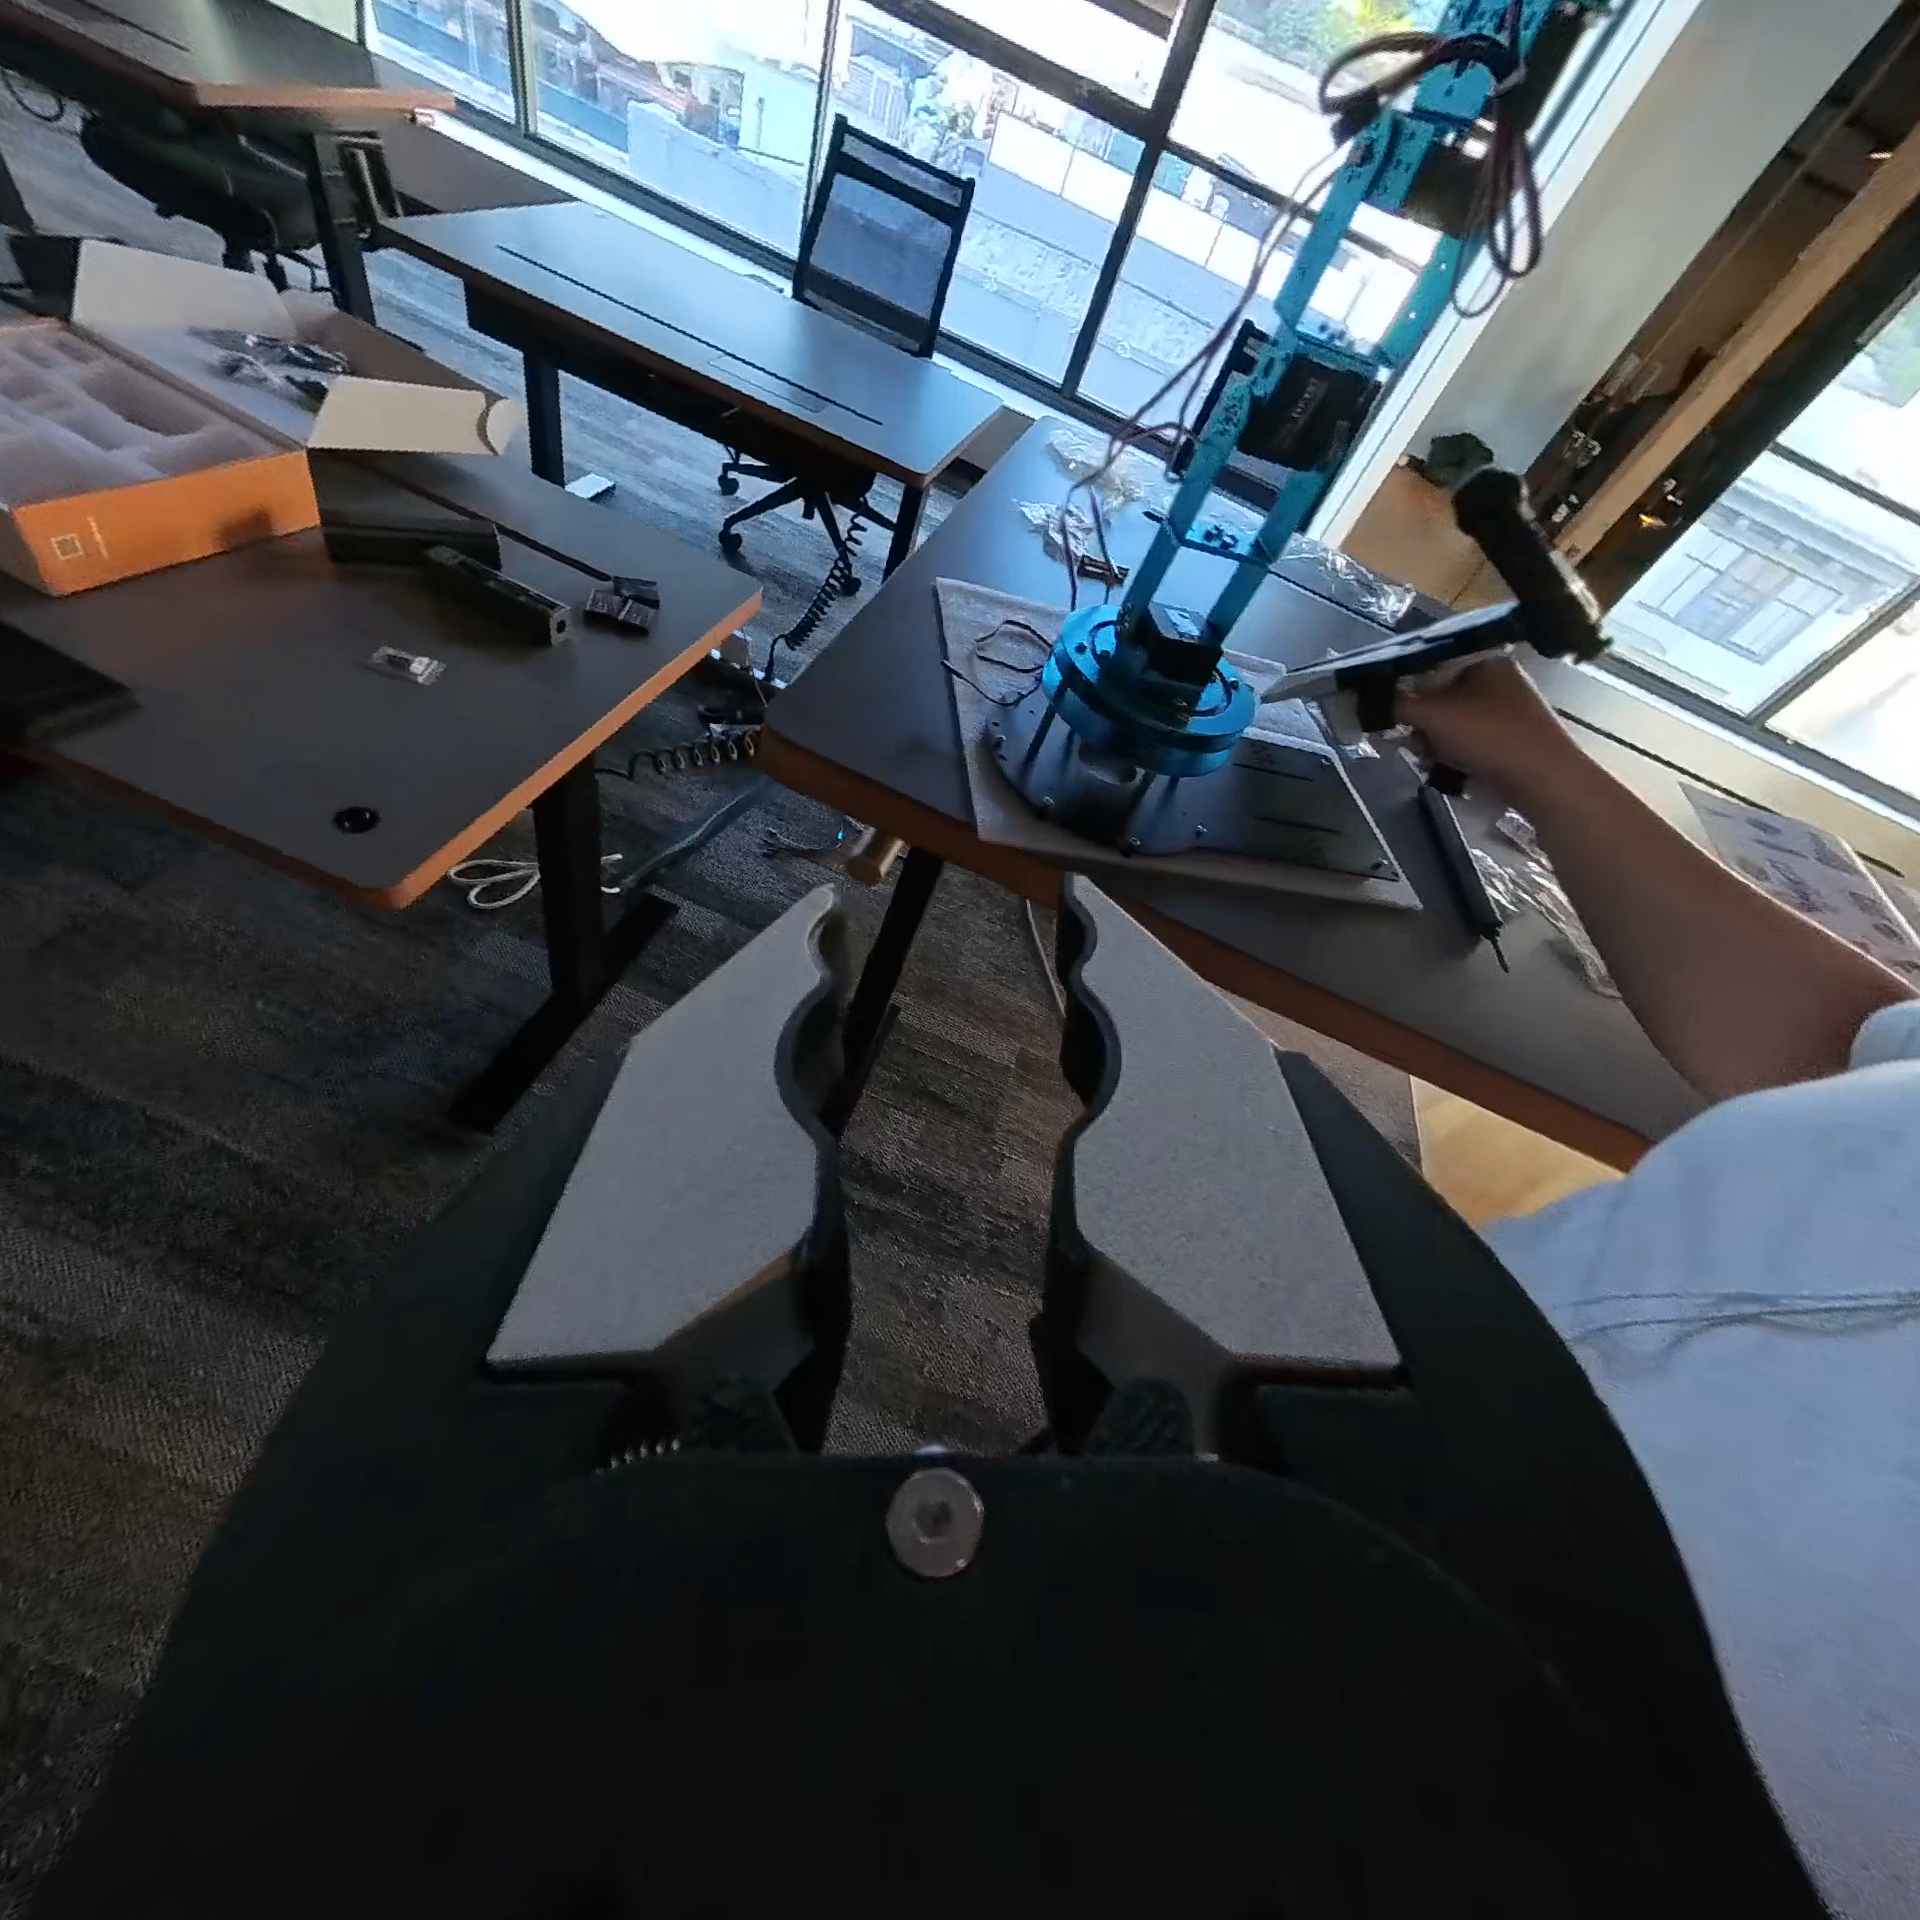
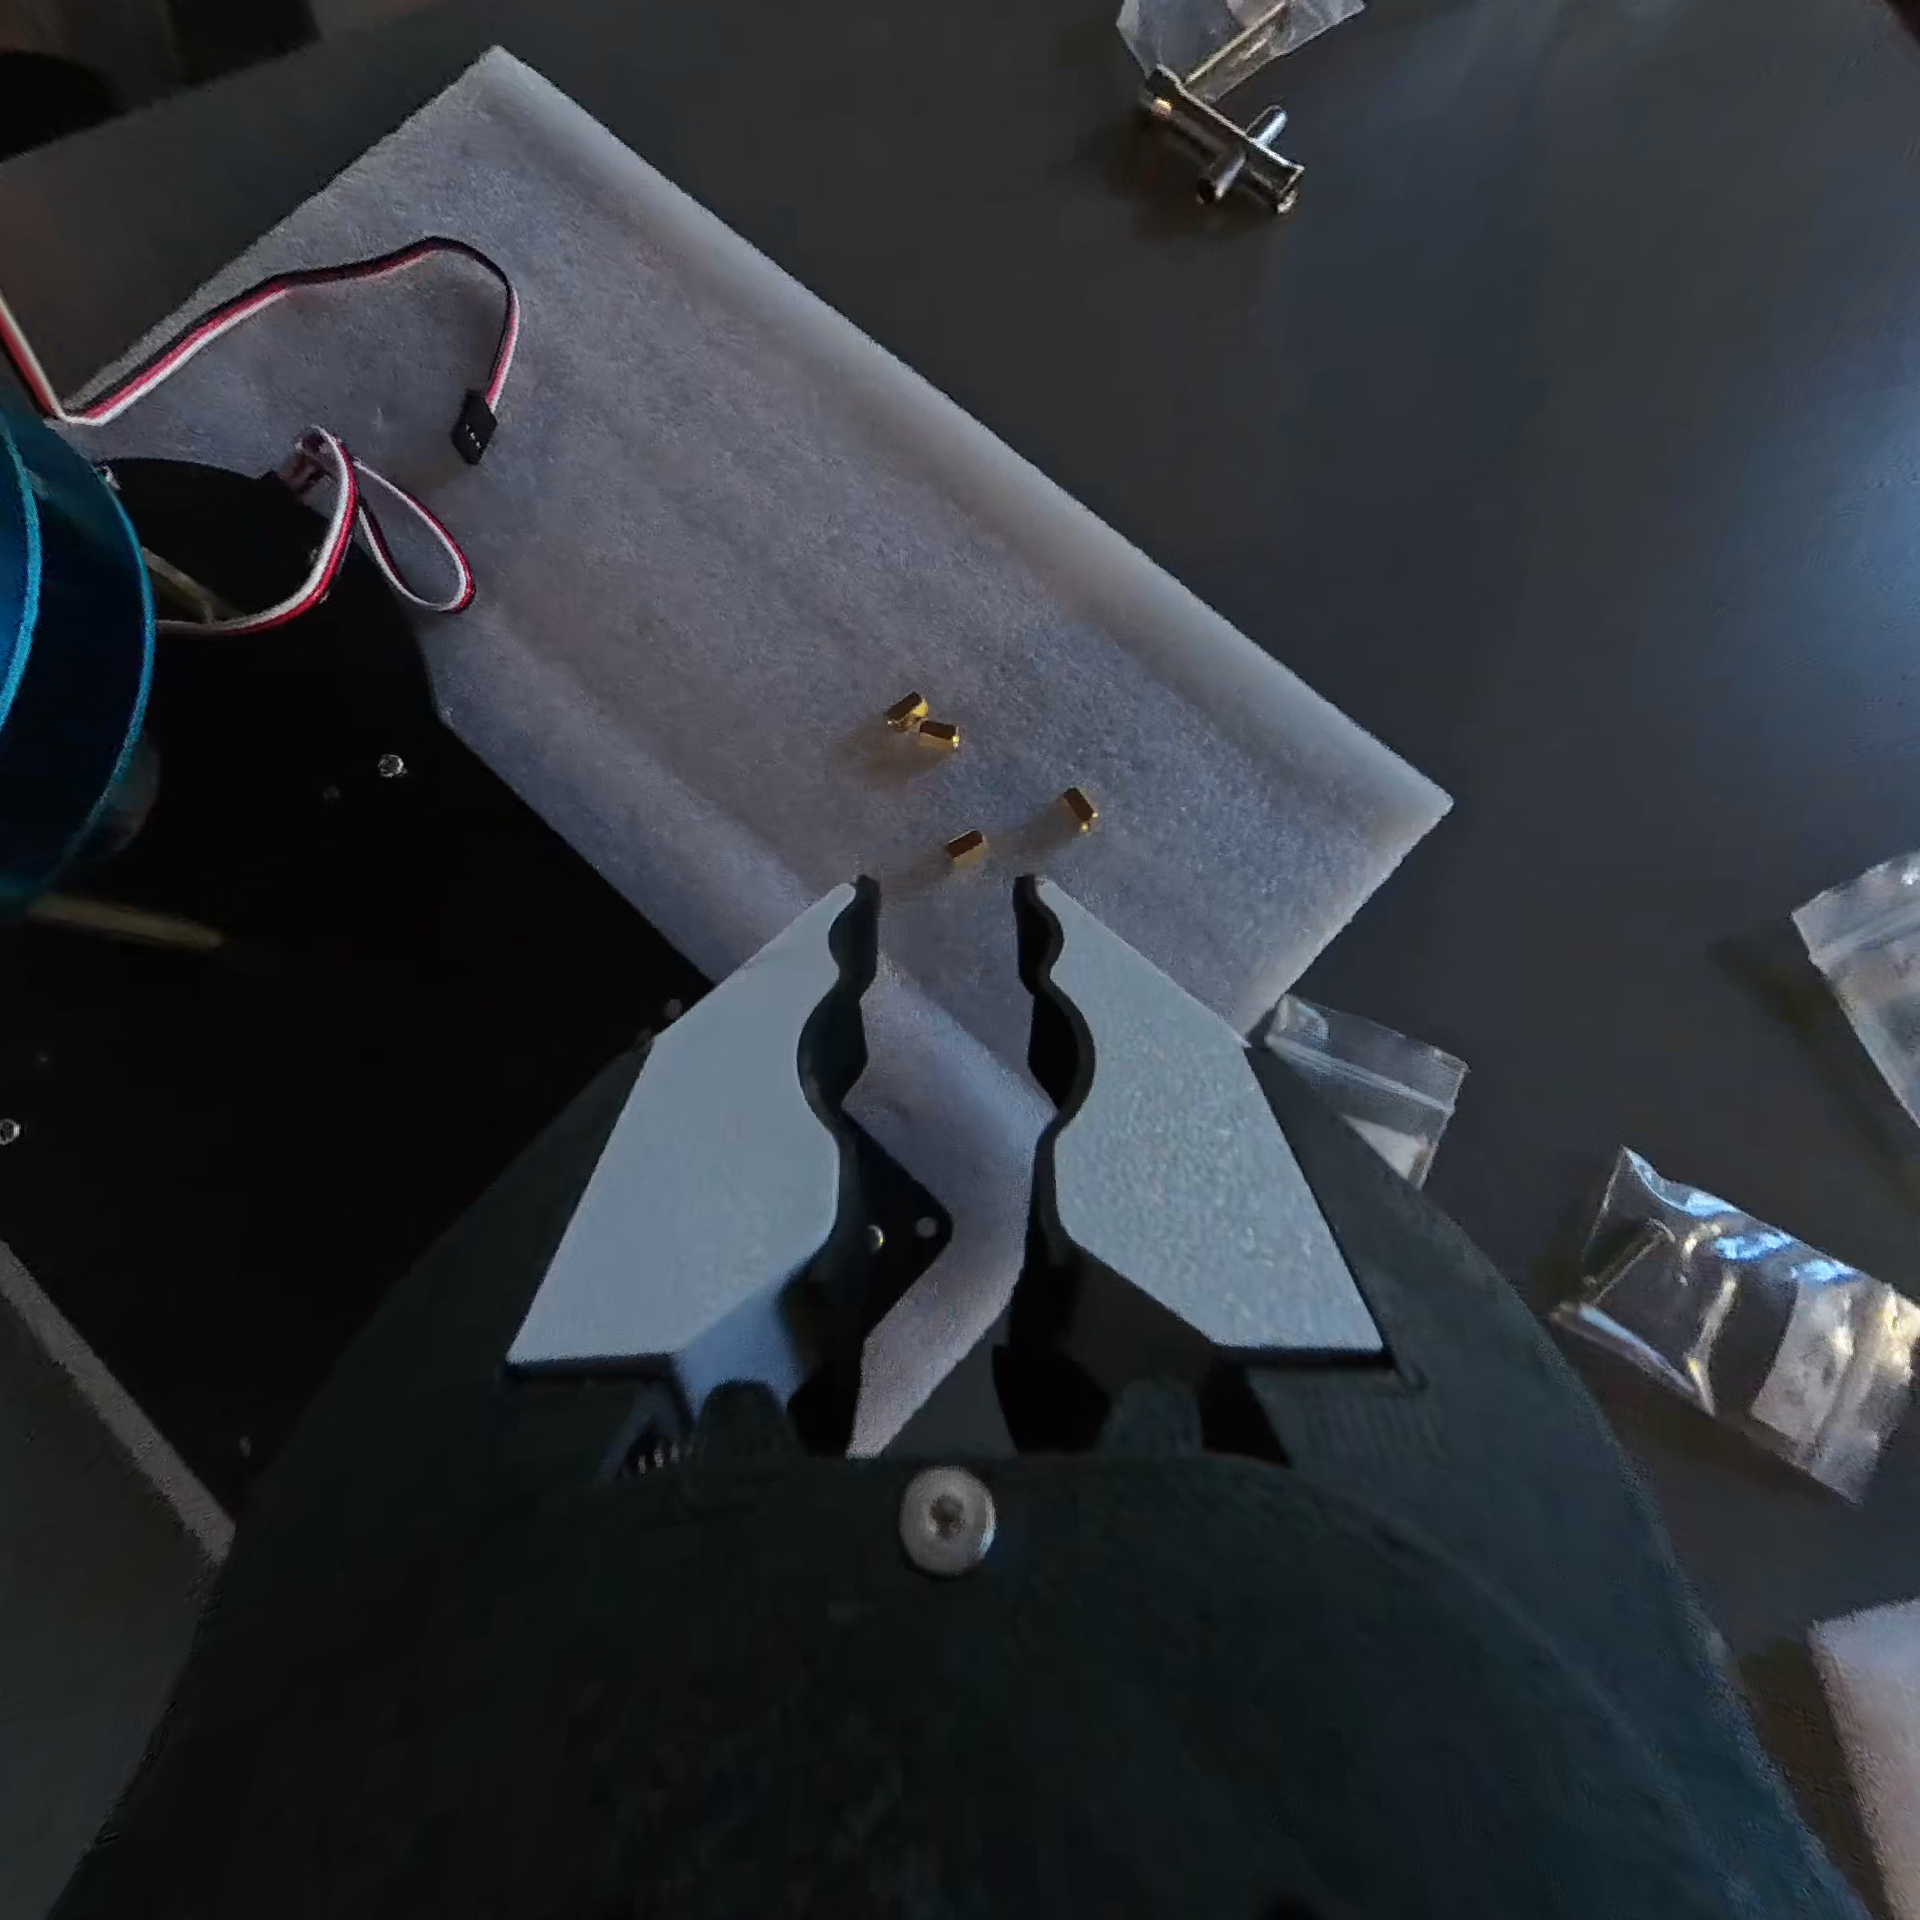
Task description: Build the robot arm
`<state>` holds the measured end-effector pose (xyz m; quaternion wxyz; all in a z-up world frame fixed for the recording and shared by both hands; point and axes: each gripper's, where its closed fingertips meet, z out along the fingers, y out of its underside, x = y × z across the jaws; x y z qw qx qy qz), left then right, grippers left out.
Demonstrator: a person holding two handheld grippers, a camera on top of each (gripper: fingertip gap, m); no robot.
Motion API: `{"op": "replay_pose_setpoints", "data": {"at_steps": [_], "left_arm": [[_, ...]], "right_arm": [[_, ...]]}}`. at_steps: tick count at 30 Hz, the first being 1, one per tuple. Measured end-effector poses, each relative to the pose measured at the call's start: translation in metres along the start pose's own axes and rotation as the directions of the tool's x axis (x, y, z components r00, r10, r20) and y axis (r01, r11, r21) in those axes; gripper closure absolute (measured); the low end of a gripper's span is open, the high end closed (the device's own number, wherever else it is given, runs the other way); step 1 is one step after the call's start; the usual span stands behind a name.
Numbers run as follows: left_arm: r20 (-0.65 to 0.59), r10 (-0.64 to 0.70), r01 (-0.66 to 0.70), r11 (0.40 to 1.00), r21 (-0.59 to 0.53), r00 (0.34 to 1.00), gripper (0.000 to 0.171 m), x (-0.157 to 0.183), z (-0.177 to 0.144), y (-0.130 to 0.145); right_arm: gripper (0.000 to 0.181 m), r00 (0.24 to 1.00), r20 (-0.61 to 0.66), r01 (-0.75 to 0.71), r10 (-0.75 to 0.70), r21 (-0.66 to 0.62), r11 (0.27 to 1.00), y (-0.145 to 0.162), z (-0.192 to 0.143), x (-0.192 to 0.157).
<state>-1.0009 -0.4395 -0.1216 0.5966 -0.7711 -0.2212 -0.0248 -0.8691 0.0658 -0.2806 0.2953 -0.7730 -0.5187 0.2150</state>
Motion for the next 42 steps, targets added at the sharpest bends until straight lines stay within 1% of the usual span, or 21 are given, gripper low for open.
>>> {"op": "replay_pose_setpoints", "data": {"at_steps": [2,5,8,10,13,17,21,24,28,31,37,42], "left_arm": [[0.007,-0.002,0.002,1.000,0.006,1.000,0.135,-0.005,0.007,-0.004],[0.002,-0.006,0.006,1.000,-0.003,1.000,0.135,-0.016,0.018,-0.012],[-0.008,0.000,0.000,1.000,0.010,1.000,0.136,-0.028,0.026,-0.026],[-0.010,0.017,-0.017,1.000,0.019,1.000,0.136,-0.037,0.030,-0.035],[-0.018,0.044,-0.043,0.999,0.030,0.999,0.136,-0.054,0.034,-0.046],[-0.070,0.054,-0.053,0.998,0.017,0.996,0.138,-0.076,0.039,-0.059],[-0.076,0.088,-0.087,0.996,0.010,0.993,0.138,-0.100,0.035,-0.074],[-0.063,0.114,-0.115,0.993,-0.010,0.991,0.139,-0.119,0.030,-0.076],[-0.086,0.095,-0.098,0.995,-0.025,0.992,0.139,-0.137,0.026,-0.074],[-0.100,0.074,-0.076,0.997,-0.024,0.992,0.139,-0.146,0.027,-0.075],[-0.130,0.056,-0.060,0.998,-0.027,0.990,0.139,-0.147,0.029,-0.070],[-0.132,0.038,-0.043,0.998,-0.039,0.991,0.140,-0.150,0.028,-0.063]], "right_arm": [[0.155,0.999,-0.030,-0.017,0.017,-0.009,1.000,0.000,-0.004,0.004],[0.155,0.996,-0.026,-0.087,0.087,0.015,0.996,-0.007,-0.011,0.005],[0.155,0.988,-0.022,-0.153,0.153,0.026,0.988,-0.010,-0.015,0.004],[0.155,0.983,-0.041,-0.179,0.180,0.034,0.983,-0.011,-0.017,0.003],[0.155,0.972,-0.067,-0.224,0.226,0.039,0.974,-0.008,-0.021,-0.001],[0.156,0.950,-0.093,-0.294,0.299,0.064,0.954,-0.008,-0.032,-0.007],[0.156,0.919,-0.129,-0.369,0.373,0.057,0.928,-0.009,-0.043,0.000],[0.156,0.883,-0.117,-0.455,0.455,0.027,0.890,-0.014,-0.047,0.007],[0.156,0.843,-0.107,-0.533,0.527,-0.044,0.845,-0.016,-0.046,0.010],[0.158,0.842,-0.136,-0.536,0.521,-0.114,0.836,-0.010,-0.039,0.007],[0.160,0.833,-0.169,-0.552,0.527,-0.200,0.809,-0.003,-0.012,0.001],[0.162,0.839,-0.231,-0.541,0.493,-0.252,0.802,0.002,0.007,0.004]]}}
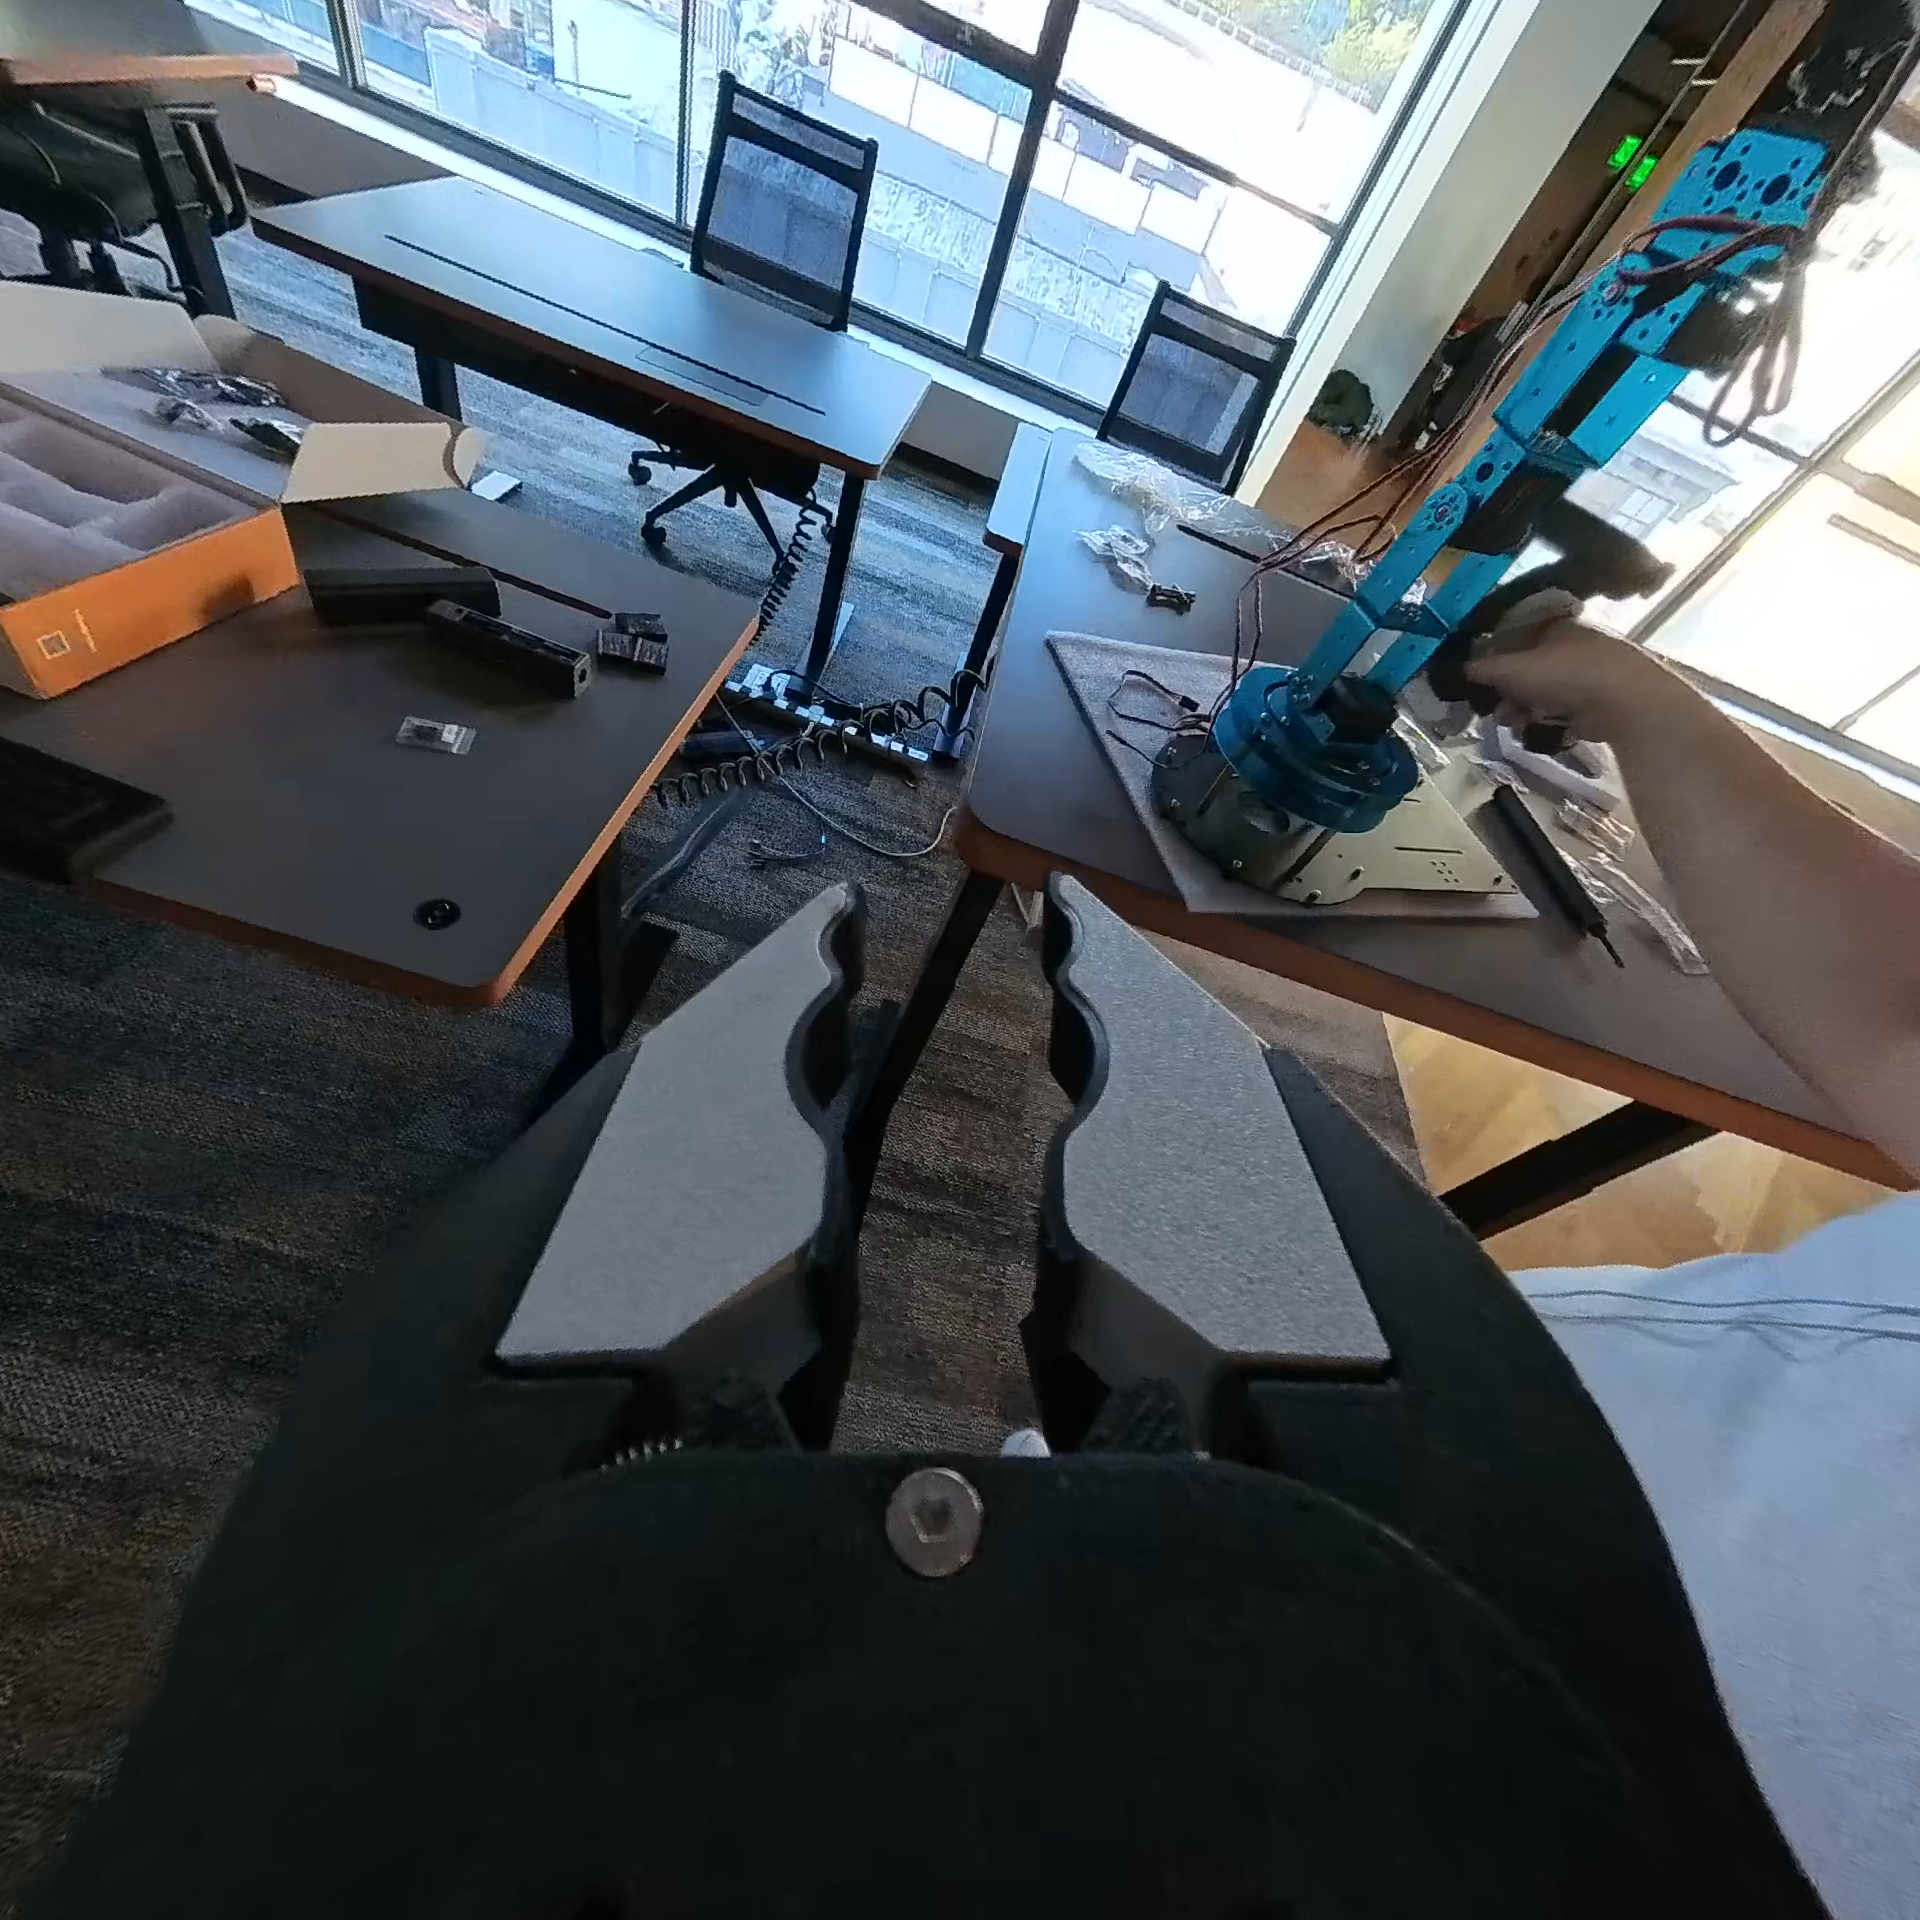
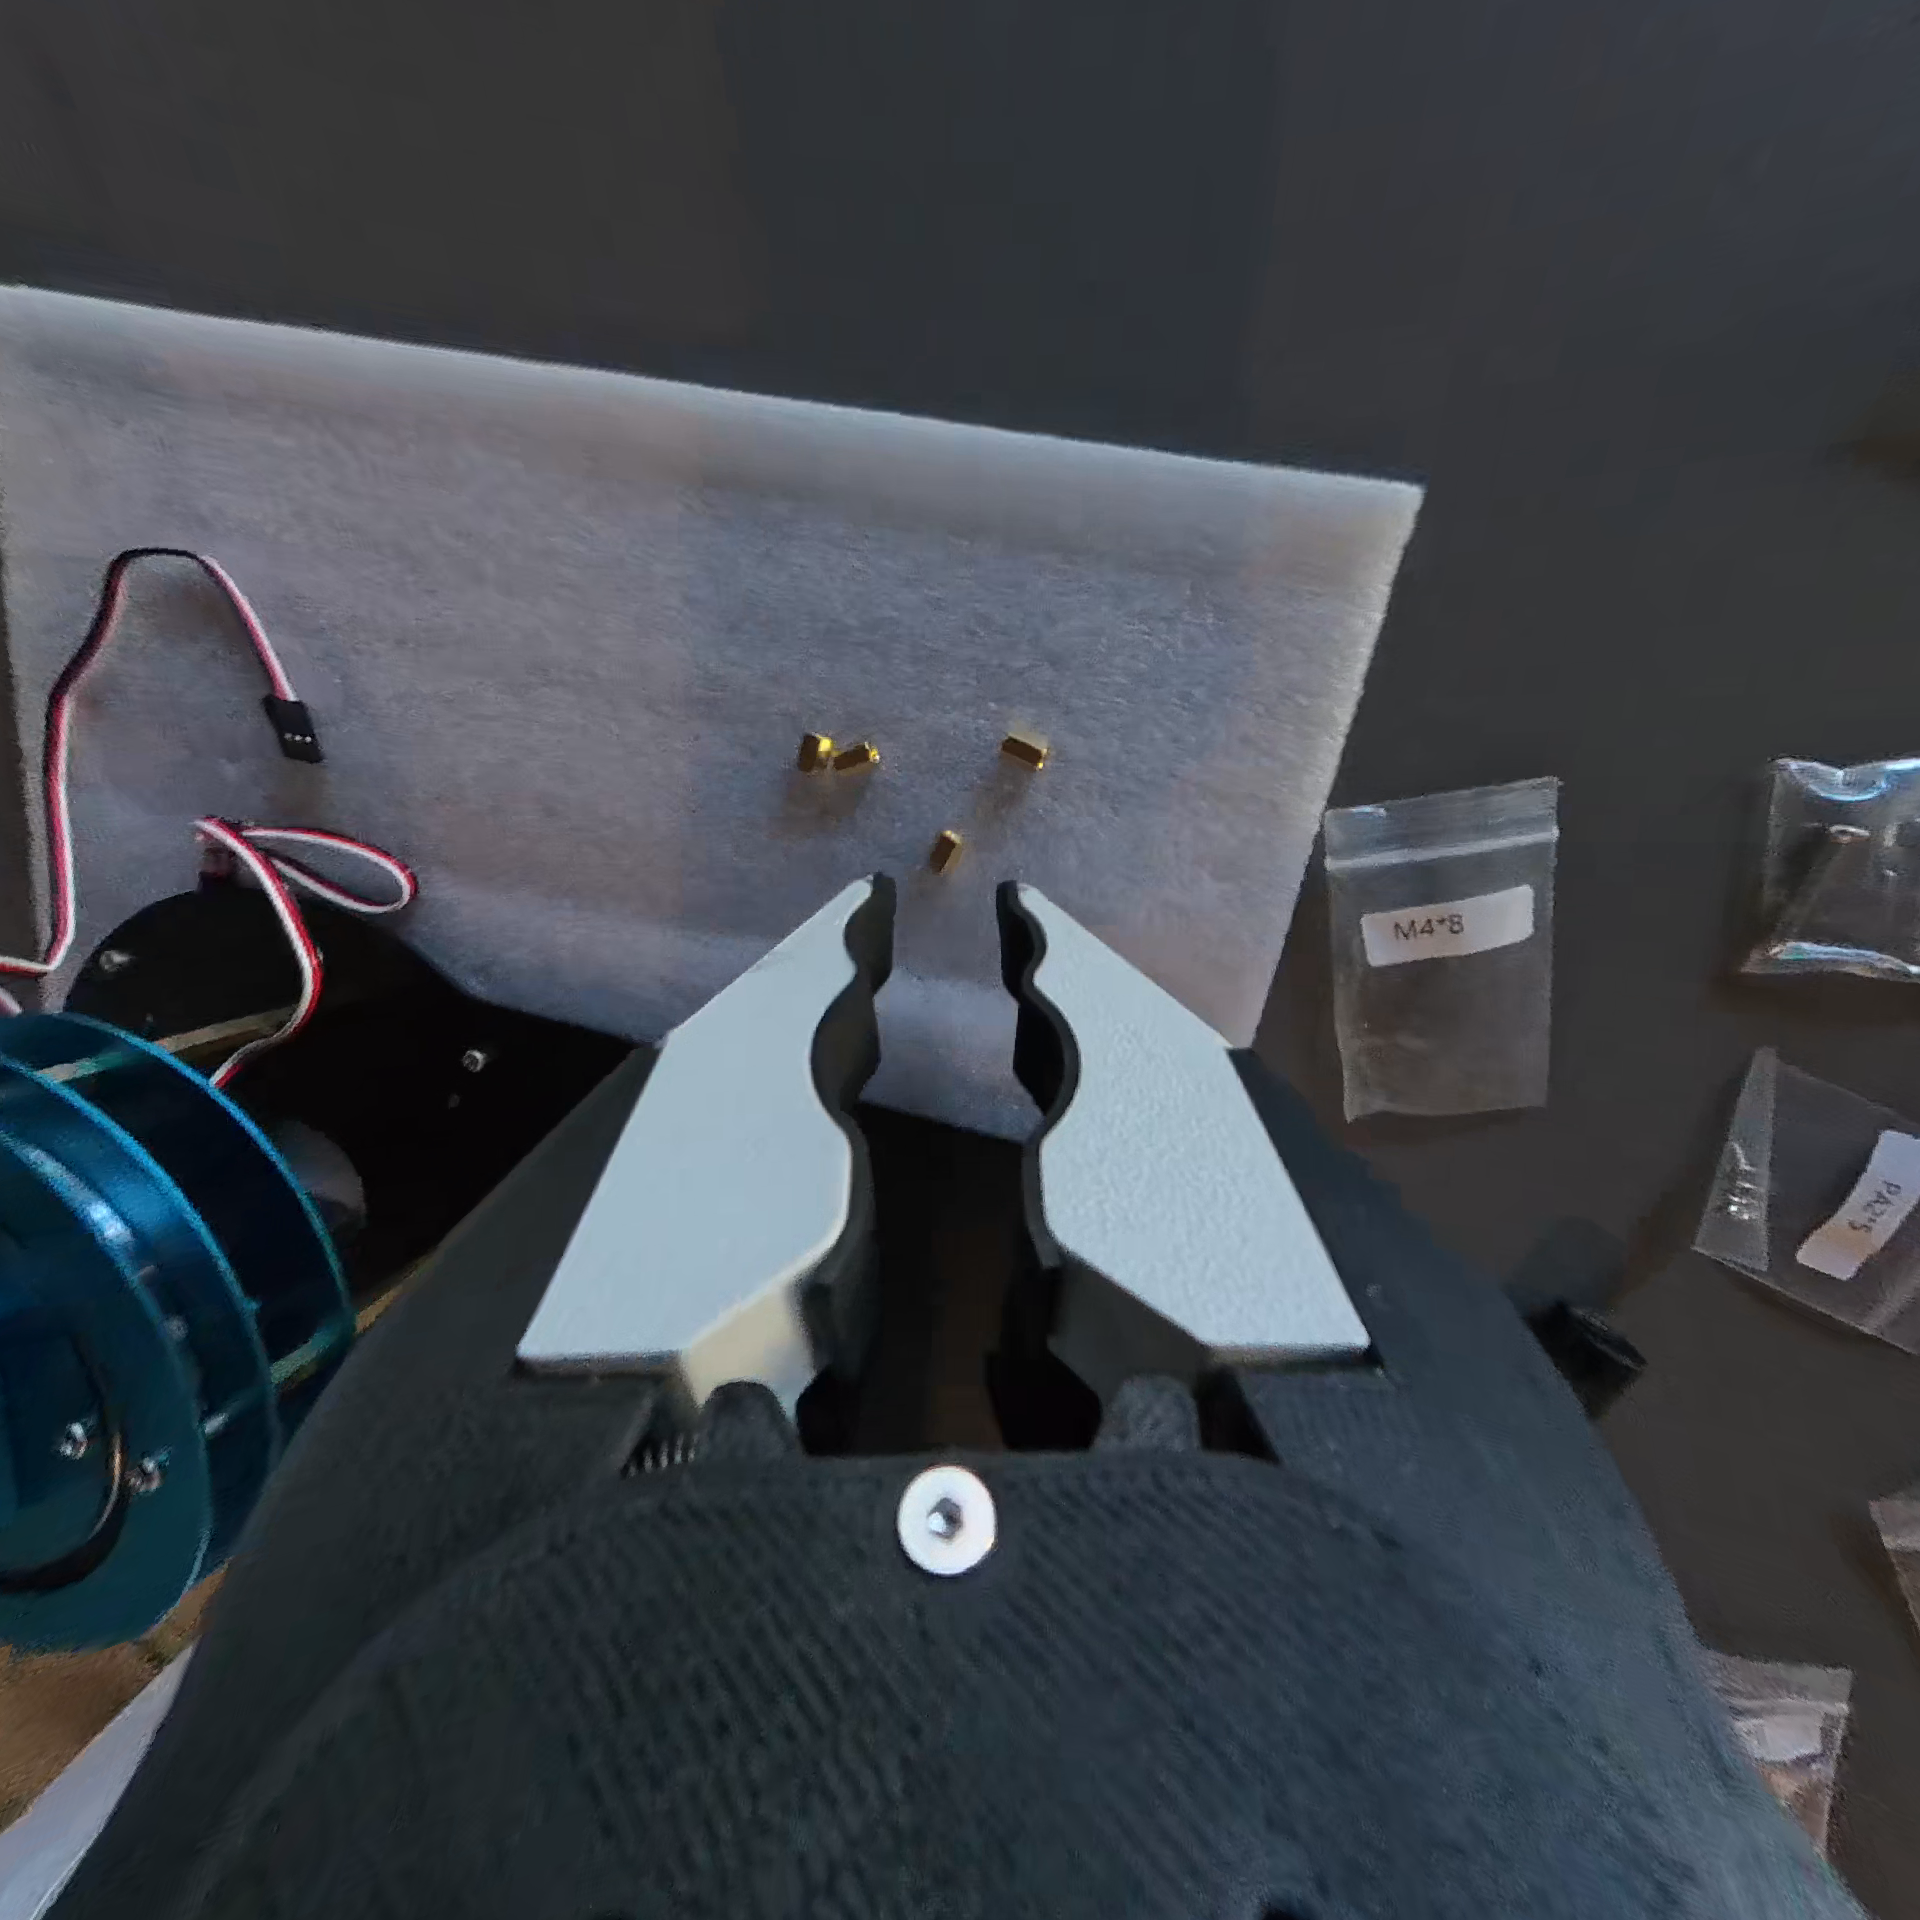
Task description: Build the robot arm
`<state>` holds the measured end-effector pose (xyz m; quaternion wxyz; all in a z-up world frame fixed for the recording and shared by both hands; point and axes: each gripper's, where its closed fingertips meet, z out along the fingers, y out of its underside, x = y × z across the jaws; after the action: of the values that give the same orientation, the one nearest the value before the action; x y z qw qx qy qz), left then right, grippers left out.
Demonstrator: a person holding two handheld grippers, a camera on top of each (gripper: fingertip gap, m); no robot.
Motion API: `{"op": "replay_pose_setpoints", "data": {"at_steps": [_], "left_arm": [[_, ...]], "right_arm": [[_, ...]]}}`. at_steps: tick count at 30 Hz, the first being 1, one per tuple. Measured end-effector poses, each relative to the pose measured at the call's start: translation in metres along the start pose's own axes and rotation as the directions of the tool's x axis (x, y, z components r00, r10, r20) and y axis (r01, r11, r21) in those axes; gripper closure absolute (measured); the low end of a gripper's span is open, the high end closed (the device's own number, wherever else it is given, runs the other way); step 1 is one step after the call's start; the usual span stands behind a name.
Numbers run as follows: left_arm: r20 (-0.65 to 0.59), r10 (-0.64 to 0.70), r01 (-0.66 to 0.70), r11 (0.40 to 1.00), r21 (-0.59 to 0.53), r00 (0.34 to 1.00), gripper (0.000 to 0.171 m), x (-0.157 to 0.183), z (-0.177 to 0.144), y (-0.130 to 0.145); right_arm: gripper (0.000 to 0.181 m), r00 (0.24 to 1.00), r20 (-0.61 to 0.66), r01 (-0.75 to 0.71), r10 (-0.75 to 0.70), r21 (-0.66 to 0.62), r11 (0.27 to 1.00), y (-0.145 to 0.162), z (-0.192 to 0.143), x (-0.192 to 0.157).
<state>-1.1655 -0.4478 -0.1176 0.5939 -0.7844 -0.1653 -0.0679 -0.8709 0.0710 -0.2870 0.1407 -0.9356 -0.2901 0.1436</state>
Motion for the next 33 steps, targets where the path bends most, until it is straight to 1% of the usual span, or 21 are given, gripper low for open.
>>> {"op": "replay_pose_setpoints", "data": {"at_steps": [5,8,11,20,25,28,30,33], "left_arm": [[0.010,-0.026,0.026,1.000,-0.006,1.000,0.140,-0.006,-0.005,0.006],[0.022,-0.036,0.037,0.999,-0.008,0.999,0.140,-0.011,-0.008,0.009],[0.026,-0.049,0.049,0.999,-0.001,0.998,0.140,-0.015,-0.011,0.010],[0.012,-0.058,0.058,0.998,-0.020,0.998,0.140,-0.020,-0.007,0.015],[0.004,-0.047,0.047,0.998,-0.031,0.999,0.140,-0.022,-0.004,0.014],[-0.001,-0.045,0.045,0.998,-0.038,0.999,0.140,-0.026,-0.003,0.015],[-0.004,-0.042,0.042,0.998,-0.041,0.999,0.140,-0.031,-0.002,0.017],[-0.058,0.004,-0.007,0.998,-0.060,0.998,0.139,-0.034,0.015,0.028]], "right_arm": [[0.163,0.999,-0.035,0.010,-0.011,-0.024,1.000,-0.003,0.007,-0.003],[0.165,0.994,-0.098,0.042,-0.047,-0.052,0.998,-0.003,0.010,-0.001],[0.168,0.989,-0.133,0.056,-0.066,-0.074,0.996,-0.002,0.012,0.002],[0.175,0.986,-0.141,0.072,-0.083,-0.084,0.994,-0.001,0.016,0.002],[0.176,0.987,-0.135,0.085,-0.092,-0.063,0.994,0.000,0.014,0.002],[0.176,0.982,-0.151,0.105,-0.110,-0.041,0.994,0.004,0.010,0.006],[0.176,0.985,-0.138,0.104,-0.106,-0.018,0.994,0.010,0.006,0.008],[0.176,0.989,-0.117,0.099,-0.094,0.034,0.995,0.021,-0.004,0.010]]}}
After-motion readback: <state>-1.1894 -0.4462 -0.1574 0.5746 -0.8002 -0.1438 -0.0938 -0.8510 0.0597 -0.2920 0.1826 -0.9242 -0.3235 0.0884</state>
